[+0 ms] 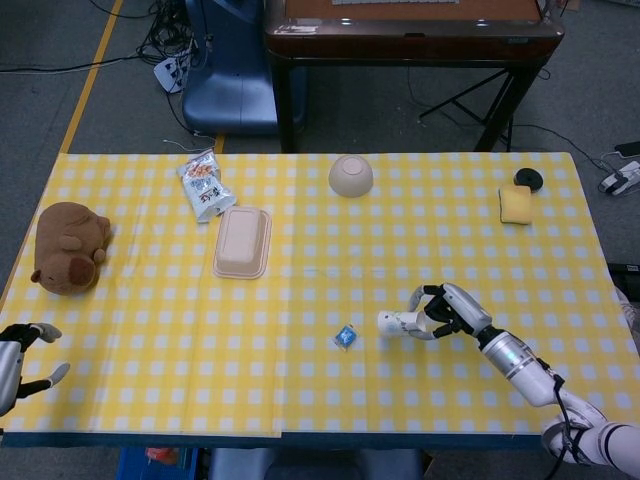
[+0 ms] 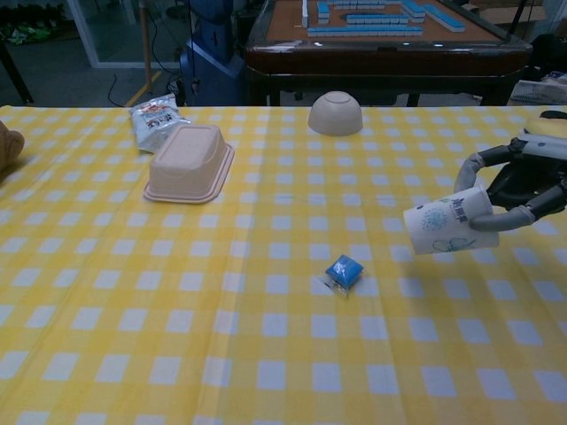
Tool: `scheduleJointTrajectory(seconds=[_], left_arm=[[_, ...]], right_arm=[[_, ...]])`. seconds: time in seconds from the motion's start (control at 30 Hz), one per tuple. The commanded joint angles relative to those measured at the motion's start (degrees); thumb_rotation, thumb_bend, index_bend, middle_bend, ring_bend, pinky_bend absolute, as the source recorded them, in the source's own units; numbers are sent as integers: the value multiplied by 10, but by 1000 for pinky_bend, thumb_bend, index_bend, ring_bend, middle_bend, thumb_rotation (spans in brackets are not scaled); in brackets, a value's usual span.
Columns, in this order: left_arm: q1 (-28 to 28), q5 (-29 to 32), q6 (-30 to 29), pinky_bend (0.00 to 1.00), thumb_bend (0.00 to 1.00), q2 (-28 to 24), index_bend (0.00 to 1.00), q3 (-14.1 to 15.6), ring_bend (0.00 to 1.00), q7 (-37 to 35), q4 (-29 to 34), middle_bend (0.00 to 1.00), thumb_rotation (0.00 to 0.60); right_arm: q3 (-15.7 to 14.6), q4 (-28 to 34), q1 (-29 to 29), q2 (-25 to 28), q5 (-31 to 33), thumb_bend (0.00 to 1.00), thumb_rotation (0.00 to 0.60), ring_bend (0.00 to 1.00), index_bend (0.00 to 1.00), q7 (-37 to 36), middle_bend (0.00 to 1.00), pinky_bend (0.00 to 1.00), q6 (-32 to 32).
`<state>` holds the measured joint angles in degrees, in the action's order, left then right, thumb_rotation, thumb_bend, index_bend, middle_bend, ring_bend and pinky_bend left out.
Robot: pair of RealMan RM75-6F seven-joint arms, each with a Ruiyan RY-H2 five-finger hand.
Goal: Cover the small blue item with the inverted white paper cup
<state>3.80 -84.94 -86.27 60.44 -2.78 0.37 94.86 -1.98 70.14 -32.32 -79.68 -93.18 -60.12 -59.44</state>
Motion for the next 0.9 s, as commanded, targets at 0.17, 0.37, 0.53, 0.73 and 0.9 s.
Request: scheduleJointTrajectory(seconds=[0.17,0.37,0.53,0.73,0.9], left_arm=[[0,3,2,512,171,-1,529,-1,380,-4,-2,479,600],[1,2,3,512,171,-2,530,-1,380,-6,-1,479,600],[1,2,3,512,171,-2,529,-1,380,-6,0,479,600],[0,1,0,512,171,-4,529,-1,380,-8,2,479,600],[-1,0,-1,512,171,-5,529,-1,380,-10,2,479,600]], right_arm=[[3,22,4,22,15,48,600,1000,170,26,974,1000,-7],[11,65,16,52,30,27,600,1000,136,107,972,1000,-26],[23,121,29,78,39,27,600,1000,145,266,972,1000,-53],[42,252,21,122,98,41,600,1000,223,604,972,1000,-28],[57,357,-3,133,216,48,600,1000,223,867,980,1000,4]])
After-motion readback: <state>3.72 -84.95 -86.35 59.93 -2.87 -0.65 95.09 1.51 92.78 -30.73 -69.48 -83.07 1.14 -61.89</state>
